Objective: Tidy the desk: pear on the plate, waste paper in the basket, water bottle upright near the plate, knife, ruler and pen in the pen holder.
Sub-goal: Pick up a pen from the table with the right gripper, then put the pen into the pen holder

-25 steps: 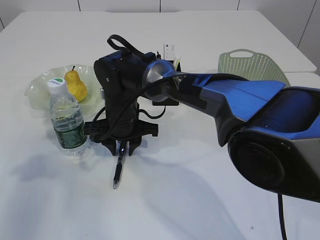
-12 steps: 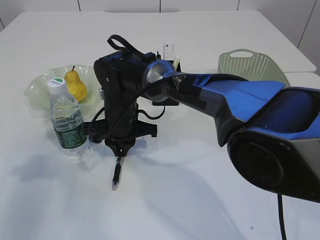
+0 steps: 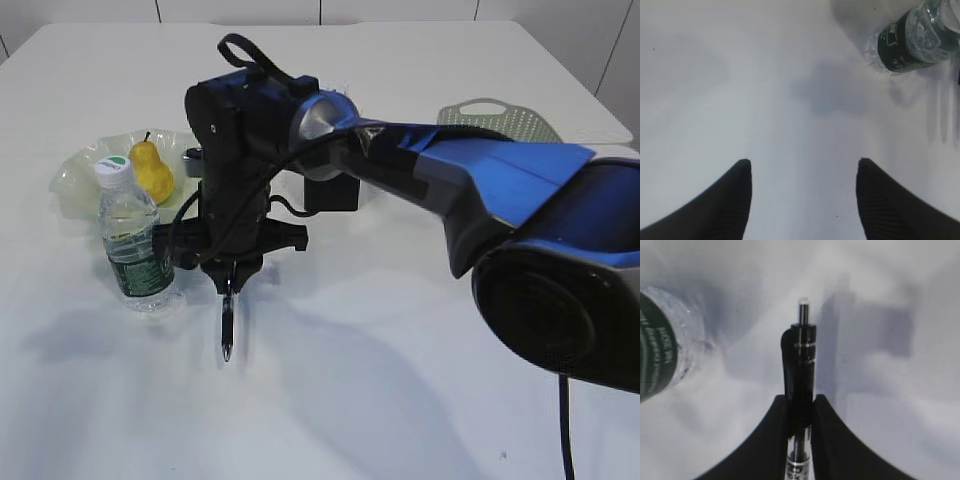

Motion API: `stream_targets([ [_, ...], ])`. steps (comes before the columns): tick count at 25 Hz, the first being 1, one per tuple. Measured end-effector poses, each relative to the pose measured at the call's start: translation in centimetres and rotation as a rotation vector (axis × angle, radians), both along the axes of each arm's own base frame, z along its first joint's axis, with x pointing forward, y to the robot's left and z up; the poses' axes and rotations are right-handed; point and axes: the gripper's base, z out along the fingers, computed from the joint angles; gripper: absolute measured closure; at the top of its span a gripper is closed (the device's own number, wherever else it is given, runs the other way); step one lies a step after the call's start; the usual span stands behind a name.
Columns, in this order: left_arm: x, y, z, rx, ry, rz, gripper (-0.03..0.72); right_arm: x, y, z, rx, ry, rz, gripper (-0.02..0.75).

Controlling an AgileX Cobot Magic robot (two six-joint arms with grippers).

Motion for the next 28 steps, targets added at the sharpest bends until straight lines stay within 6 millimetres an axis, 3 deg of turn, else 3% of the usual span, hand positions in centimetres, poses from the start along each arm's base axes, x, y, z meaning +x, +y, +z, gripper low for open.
stream_targets([
  [6, -0.1, 0.0, -0.1, -0.003, 0.018, -0.004, 0.223, -0.3, 0.0, 2.6, 0.037, -0.04, 0.071, 0.653],
  [11, -0.3, -0.1, -0.1, -0.006, 0.036, -0.007, 0.223, -1.1, -1.0, 3.6, 0.016, -0.024, 0.112, 0.653],
  [17, -0.4, -0.1, -0.2, -0.007, 0.045, -0.009, 0.223, -2.7, -4.0, 3.7, -0.089, 0.019, 0.147, 0.653],
  [28, -0.4, -0.1, -0.2, -0.007, 0.045, -0.009, 0.223, -4.8, -11.8, 7.1, -0.186, 0.031, 0.124, 0.672],
])
